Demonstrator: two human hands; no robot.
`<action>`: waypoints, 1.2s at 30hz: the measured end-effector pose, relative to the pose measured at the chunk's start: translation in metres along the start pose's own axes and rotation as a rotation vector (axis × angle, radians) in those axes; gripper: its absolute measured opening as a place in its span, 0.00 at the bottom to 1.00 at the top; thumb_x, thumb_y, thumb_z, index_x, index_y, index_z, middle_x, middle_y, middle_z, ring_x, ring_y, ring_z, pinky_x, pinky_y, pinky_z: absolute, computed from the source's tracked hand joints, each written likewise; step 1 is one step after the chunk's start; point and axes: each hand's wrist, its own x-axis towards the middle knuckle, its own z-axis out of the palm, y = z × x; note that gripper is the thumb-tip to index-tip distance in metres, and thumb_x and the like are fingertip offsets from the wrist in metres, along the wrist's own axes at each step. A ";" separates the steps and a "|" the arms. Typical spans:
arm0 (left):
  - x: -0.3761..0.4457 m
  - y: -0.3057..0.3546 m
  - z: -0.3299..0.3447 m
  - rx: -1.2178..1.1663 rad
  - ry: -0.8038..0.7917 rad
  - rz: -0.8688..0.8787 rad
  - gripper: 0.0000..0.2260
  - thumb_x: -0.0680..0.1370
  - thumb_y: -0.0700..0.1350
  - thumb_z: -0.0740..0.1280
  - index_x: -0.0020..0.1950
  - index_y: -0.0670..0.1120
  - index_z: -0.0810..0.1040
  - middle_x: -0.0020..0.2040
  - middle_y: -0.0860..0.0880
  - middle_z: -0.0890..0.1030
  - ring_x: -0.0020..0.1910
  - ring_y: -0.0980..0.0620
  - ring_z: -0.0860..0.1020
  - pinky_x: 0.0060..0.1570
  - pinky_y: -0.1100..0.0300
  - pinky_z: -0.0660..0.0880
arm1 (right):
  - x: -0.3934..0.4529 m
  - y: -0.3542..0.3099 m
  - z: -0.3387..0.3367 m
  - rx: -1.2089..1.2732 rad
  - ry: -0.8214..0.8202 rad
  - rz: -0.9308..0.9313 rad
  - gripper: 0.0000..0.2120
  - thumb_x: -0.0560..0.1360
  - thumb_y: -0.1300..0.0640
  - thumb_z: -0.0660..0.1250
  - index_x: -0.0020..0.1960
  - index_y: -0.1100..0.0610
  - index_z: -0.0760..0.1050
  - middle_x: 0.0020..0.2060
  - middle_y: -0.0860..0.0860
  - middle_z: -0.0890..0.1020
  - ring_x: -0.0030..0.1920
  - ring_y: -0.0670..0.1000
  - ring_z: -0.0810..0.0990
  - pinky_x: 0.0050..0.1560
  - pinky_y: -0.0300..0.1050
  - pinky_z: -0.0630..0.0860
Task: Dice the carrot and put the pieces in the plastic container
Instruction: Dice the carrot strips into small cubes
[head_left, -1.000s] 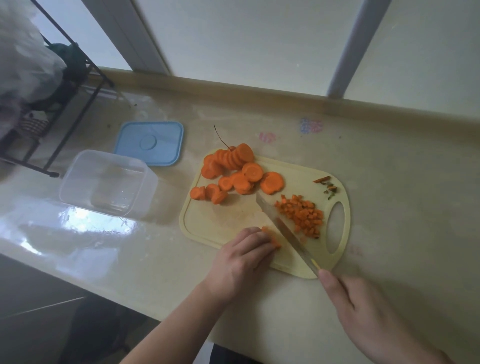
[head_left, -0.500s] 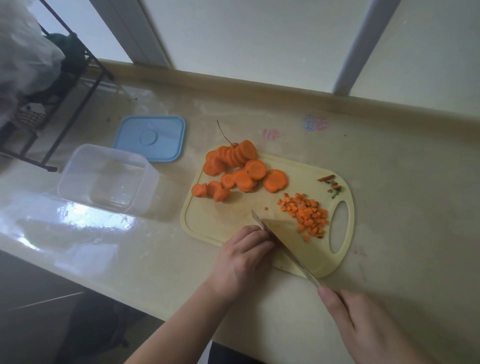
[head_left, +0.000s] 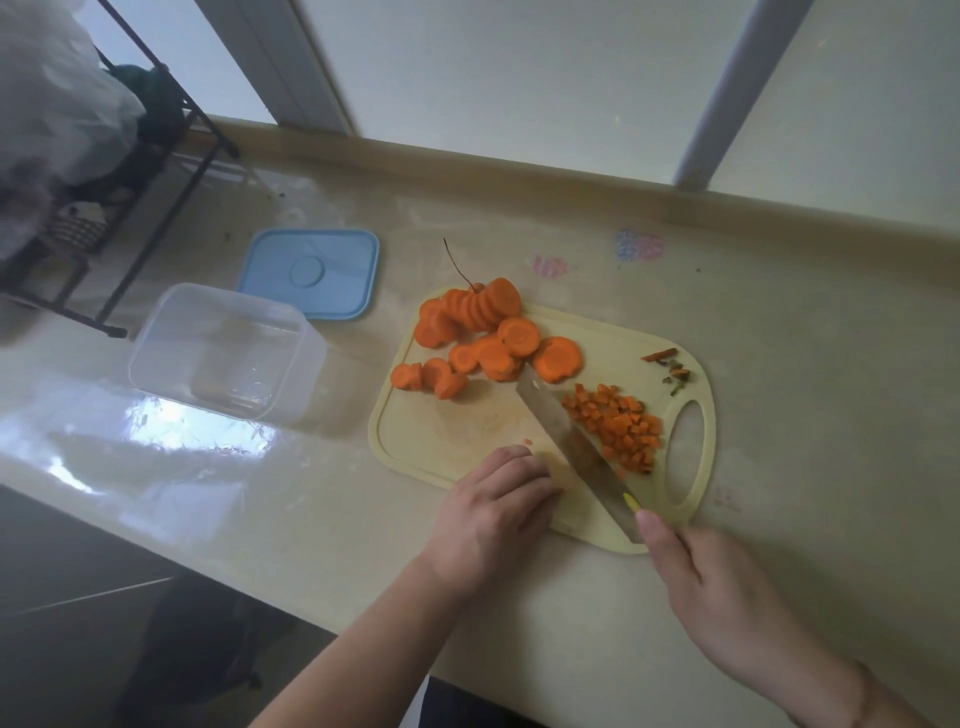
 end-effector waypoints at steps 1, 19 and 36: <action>0.000 0.000 0.000 -0.003 0.006 0.001 0.04 0.75 0.35 0.76 0.48 0.38 0.84 0.49 0.43 0.82 0.51 0.43 0.80 0.57 0.54 0.78 | -0.001 0.001 0.000 -0.004 0.006 -0.002 0.26 0.75 0.38 0.51 0.29 0.56 0.62 0.21 0.44 0.70 0.25 0.44 0.71 0.30 0.37 0.66; -0.017 -0.001 -0.004 -0.012 -0.033 -0.030 0.13 0.71 0.29 0.77 0.54 0.36 0.84 0.55 0.42 0.83 0.55 0.42 0.80 0.56 0.50 0.78 | -0.023 0.014 0.006 -0.066 -0.060 0.006 0.46 0.64 0.19 0.36 0.34 0.60 0.70 0.31 0.50 0.78 0.31 0.44 0.78 0.34 0.41 0.69; -0.010 -0.001 -0.002 -0.021 -0.006 -0.008 0.07 0.75 0.35 0.75 0.52 0.36 0.84 0.52 0.42 0.83 0.56 0.44 0.79 0.60 0.55 0.78 | 0.002 -0.003 0.023 -0.077 -0.019 -0.075 0.33 0.75 0.30 0.43 0.34 0.55 0.70 0.28 0.49 0.78 0.34 0.47 0.78 0.39 0.50 0.72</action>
